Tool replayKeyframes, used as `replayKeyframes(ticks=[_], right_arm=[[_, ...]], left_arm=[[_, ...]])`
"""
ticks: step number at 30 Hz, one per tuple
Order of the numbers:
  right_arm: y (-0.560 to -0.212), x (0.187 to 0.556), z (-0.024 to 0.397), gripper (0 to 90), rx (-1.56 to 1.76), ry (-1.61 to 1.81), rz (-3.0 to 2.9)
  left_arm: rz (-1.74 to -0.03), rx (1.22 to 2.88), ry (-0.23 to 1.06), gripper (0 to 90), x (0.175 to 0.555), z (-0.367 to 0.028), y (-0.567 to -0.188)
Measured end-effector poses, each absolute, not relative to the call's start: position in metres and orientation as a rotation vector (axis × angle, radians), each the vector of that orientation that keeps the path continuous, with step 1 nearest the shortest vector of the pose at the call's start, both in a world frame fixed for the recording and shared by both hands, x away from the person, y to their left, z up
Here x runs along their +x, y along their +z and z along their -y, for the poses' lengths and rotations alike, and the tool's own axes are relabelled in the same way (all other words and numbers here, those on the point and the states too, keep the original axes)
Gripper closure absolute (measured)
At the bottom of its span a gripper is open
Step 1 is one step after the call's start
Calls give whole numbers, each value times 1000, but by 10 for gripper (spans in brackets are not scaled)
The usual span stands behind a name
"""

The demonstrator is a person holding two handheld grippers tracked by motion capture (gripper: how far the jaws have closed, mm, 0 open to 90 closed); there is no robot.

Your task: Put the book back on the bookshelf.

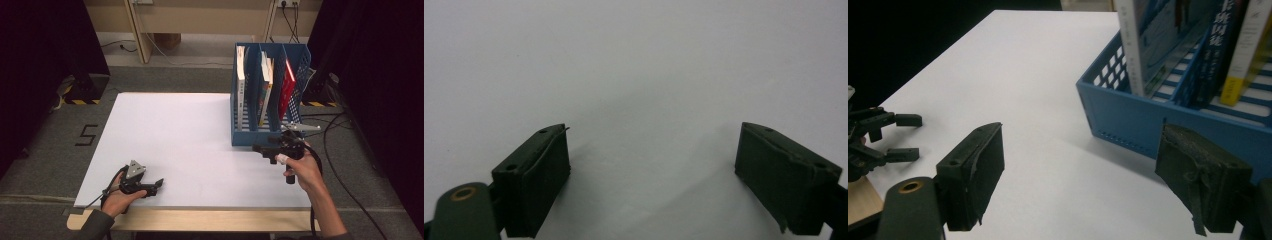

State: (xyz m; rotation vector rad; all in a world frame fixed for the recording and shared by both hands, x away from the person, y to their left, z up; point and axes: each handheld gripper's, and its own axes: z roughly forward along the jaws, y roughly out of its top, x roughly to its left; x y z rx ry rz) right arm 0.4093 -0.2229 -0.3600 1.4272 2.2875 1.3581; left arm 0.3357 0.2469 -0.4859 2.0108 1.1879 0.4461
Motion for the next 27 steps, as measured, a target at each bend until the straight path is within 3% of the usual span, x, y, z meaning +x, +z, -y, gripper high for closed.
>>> replayKeyframes(ticks=[27], right_arm=[[-437, 370, 200, 210, 1419, 1277, -2458]], left_arm=[[-1184, 2011, 444, 132, 336, -247, -486]])
